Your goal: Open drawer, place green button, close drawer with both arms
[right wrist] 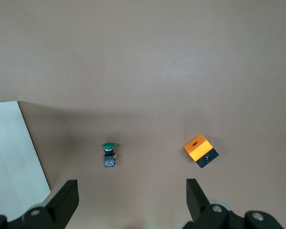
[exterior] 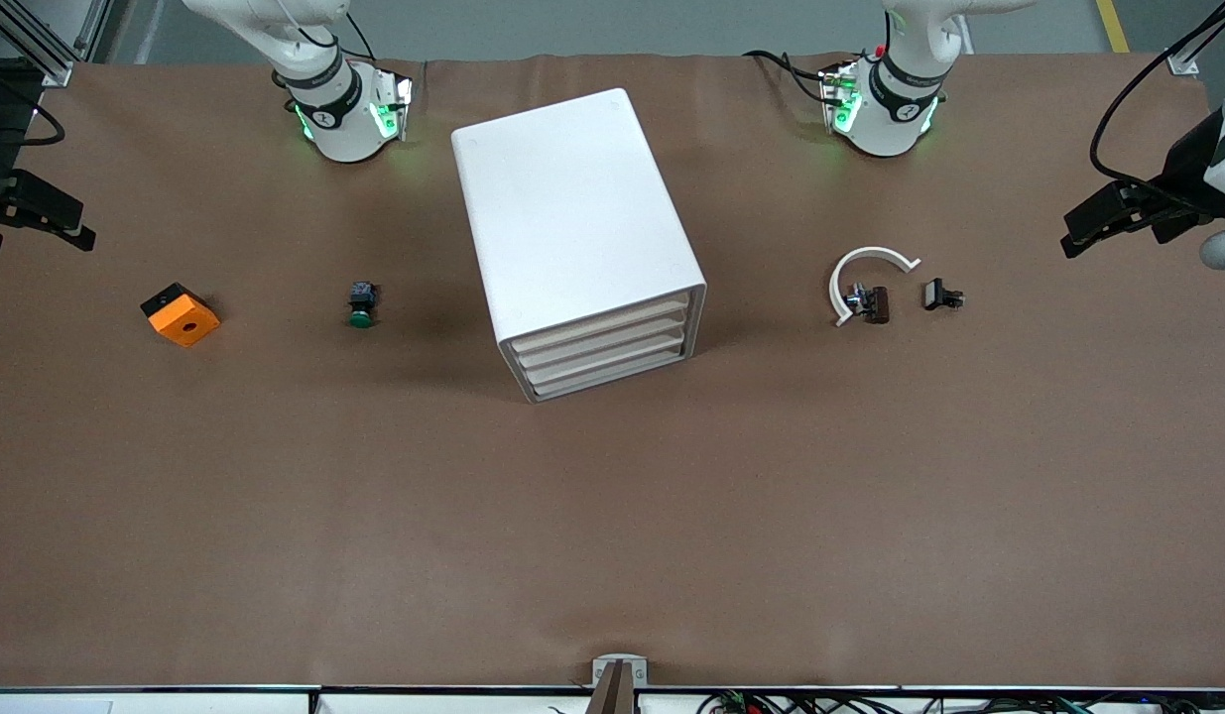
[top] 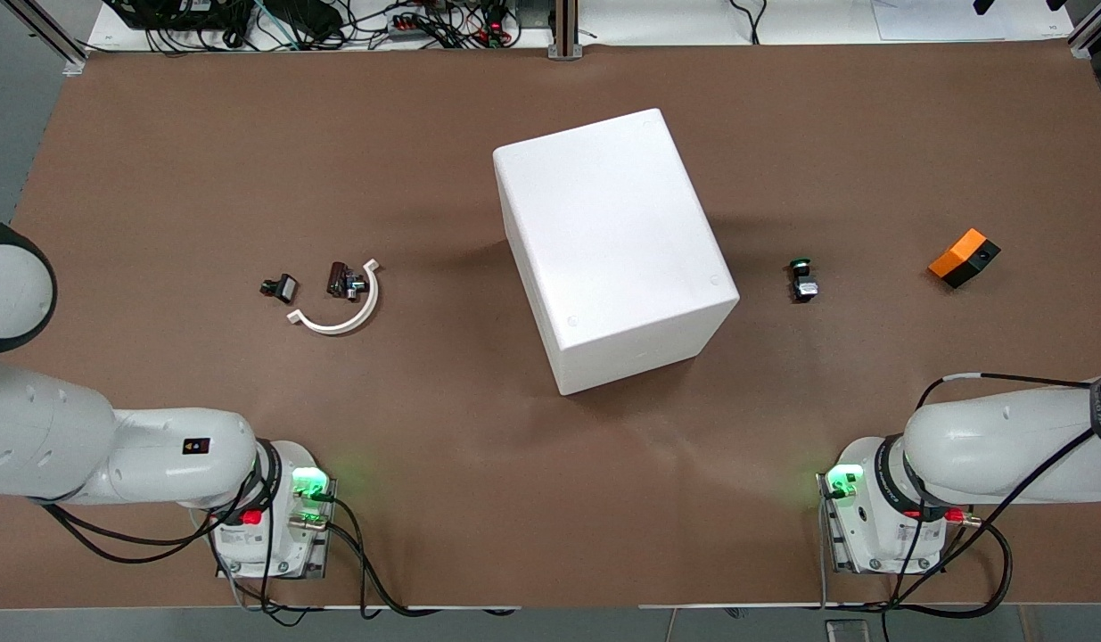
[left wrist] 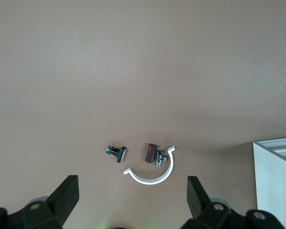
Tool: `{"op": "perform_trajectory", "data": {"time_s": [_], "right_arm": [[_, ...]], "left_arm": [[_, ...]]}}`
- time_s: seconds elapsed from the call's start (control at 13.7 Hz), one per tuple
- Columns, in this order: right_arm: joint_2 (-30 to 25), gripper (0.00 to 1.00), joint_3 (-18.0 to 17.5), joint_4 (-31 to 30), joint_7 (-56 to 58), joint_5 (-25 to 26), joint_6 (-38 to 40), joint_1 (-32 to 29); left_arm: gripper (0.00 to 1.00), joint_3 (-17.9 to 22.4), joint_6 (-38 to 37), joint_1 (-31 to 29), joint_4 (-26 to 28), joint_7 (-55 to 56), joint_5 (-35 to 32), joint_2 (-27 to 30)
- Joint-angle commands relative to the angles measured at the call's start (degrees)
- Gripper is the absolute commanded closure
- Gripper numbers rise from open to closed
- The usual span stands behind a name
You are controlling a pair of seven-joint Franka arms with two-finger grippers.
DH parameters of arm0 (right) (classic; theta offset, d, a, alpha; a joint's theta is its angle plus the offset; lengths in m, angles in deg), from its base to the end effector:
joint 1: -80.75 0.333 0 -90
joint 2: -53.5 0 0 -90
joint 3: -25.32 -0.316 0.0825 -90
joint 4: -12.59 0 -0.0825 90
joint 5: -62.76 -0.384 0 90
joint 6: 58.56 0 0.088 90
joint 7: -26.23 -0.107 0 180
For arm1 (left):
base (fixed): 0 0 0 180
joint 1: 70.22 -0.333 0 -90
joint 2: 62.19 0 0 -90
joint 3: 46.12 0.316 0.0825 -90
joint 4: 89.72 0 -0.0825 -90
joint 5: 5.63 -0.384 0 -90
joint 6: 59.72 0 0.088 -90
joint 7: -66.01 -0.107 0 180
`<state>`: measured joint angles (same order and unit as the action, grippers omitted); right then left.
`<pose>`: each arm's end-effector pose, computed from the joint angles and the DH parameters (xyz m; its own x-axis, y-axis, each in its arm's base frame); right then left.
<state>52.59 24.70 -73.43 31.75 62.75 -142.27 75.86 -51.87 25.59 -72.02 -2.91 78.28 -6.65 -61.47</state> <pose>0.5369 -0.0400 0.6561 0.9995 0.0219 -0.0243 0.0218 -0.9998 -0.0024 0.5414 -0.0357 0.6503 0.9892 0.1461 -0.0093 0.1459 -0.9891 -0.0215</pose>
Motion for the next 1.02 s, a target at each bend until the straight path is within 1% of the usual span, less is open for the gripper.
{"op": "perform_trajectory", "data": {"time_s": [0.0, 0.29, 0.44, 0.51, 0.66, 0.8, 0.88, 0.95], "right_arm": [[-0.1, 0.00, -0.6, 0.9, -0.5, 0.5, 0.8, -0.7], [-0.1, 0.00, -0.5, 0.9, -0.6, 0.5, 1.3, -0.8], [-0.2, 0.00, -0.4, 0.9, -0.2, 0.5, 1.3, -0.9], [-0.2, 0.00, -0.4, 0.9, -0.2, 0.5, 1.4, -0.9], [-0.2, 0.00, -0.4, 0.2, -0.1, 0.5, 1.6, -0.9], [-0.2, 0.00, -0.5, -3.6, -0.1, 0.5, 0.5, -0.7], [-0.5, 0.00, -0.6, -6.2, -0.2, 0.3, -1.5, -0.6], [-1.7, 0.00, -0.6, -10.2, -0.2, 0.2, -4.4, -0.6]], "left_arm": [[0.00, 0.0, -0.4, -0.4, -1.6, -1.4, 0.1, -0.6], [0.00, 0.2, -0.4, -0.3, -1.7, -0.8, 0.0, -1.5], [0.00, 0.2, -0.4, -0.4, -3.9, -0.9, 0.1, -3.2], [0.00, 0.2, -0.4, -0.5, -3.7, -1.2, -0.1, -3.3], [0.00, 0.3, 0.0, -0.6, -3.9, -1.4, 0.7, -5.5], [0.00, 0.3, 1.2, -0.7, -4.7, -1.4, 1.4, -8.1], [0.00, 0.3, 1.9, -0.5, -4.8, -1.2, 1.8, -9.3], [0.00, 0.2, 2.7, 0.0, -4.8, -0.7, 2.3, -9.9]]}}
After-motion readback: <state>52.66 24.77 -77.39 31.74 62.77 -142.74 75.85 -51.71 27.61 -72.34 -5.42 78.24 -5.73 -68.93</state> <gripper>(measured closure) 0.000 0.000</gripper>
